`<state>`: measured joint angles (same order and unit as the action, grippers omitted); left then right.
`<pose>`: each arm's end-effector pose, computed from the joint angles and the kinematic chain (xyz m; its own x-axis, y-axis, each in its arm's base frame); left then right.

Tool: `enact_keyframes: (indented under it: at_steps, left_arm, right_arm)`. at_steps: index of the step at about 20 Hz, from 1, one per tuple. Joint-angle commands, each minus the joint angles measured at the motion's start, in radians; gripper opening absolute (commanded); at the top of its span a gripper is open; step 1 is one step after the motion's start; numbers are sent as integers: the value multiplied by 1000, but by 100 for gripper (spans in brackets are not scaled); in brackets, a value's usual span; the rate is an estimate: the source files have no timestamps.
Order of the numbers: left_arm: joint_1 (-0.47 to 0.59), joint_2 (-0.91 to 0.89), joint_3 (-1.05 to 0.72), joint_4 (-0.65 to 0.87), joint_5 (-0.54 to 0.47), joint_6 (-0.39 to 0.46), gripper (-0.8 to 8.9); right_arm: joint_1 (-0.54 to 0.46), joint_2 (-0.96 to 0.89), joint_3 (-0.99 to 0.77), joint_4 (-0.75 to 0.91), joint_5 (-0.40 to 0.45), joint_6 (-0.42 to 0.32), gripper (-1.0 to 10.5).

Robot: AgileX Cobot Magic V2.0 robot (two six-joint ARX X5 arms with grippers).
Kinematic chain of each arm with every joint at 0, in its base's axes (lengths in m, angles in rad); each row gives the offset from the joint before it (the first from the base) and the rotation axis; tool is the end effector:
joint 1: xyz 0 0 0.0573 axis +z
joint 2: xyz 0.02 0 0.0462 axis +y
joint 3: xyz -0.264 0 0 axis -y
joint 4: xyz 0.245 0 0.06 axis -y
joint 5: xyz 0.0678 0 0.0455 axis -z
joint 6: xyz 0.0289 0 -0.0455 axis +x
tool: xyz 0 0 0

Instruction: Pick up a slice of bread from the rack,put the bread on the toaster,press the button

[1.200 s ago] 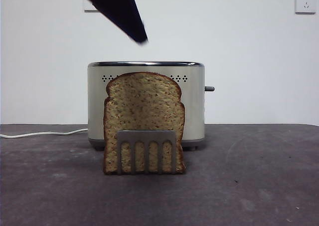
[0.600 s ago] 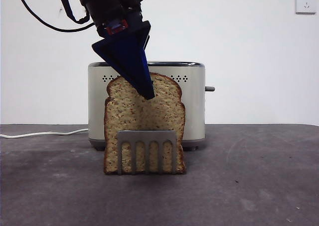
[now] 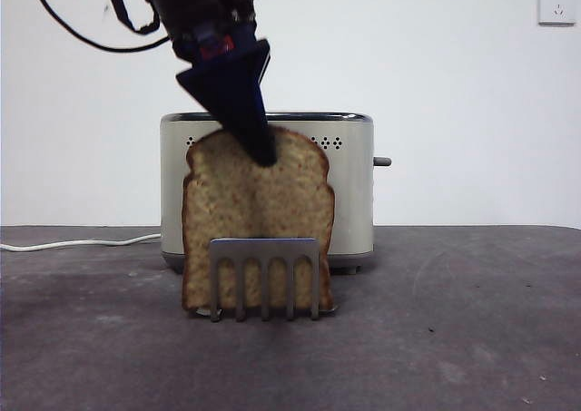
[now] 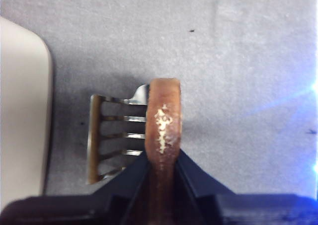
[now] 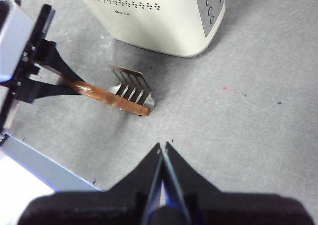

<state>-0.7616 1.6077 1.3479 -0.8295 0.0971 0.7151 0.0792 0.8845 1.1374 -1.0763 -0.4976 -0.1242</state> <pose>0.2345 -0.2274 0.2768 0.2667 -0.3882 -0.8821 0.9637 0.1194 0.2388 0.1367 0.0247 0.3588 0.5577 0.5231 -0.6445 -0.4805 0.8366 0.2632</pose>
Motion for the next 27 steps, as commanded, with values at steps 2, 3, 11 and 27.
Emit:
enact_keyframes:
  at_steps: [2,3,11,27]
  left_arm:
    - [-3,-16,86,-40,8,7,-9]
    - [-3,-23,114,-55,8,7,-9]
    - [-2,-42,489,-195,-75,14,-9]
    - [130,65,575,-77,-143,257,-9]
  right_arm:
    - [3,2,0,4,-1,-9,-11]
    - [3,2,0,4,-1,-9,-11]
    - [3,2,0,4,-1,-9,-12]
    - [3,6,0,2,-1,-8,-11]
